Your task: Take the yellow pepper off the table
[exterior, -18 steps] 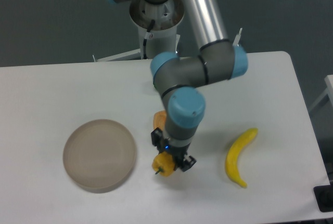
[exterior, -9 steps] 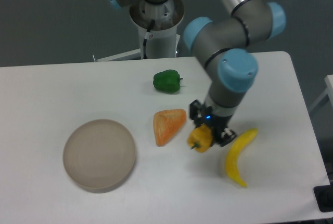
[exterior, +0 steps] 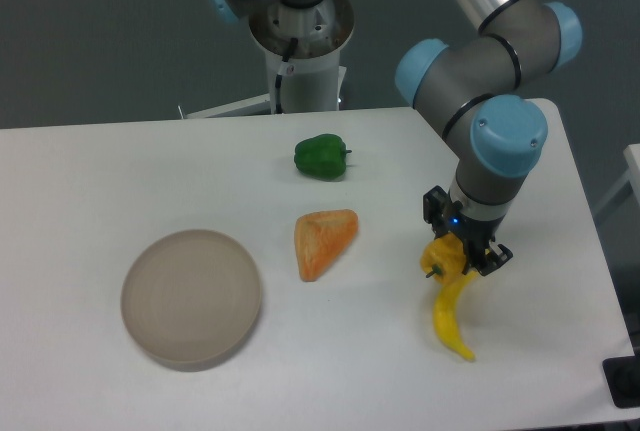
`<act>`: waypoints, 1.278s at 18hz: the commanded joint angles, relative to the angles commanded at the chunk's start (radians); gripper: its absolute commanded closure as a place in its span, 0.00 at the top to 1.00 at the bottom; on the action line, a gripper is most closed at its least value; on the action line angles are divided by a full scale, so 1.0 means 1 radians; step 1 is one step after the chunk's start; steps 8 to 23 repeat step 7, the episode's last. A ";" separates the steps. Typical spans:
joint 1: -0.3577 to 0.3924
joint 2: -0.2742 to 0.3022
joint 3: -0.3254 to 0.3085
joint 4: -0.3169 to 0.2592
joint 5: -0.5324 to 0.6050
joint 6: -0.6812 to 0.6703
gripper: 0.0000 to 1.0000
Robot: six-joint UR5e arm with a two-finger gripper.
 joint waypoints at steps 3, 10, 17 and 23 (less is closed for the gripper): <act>-0.002 0.002 0.011 -0.017 0.002 0.028 0.06; -0.002 0.002 0.008 -0.015 0.002 0.028 0.06; -0.002 0.002 0.008 -0.015 0.002 0.028 0.06; -0.002 0.002 0.008 -0.015 0.002 0.028 0.06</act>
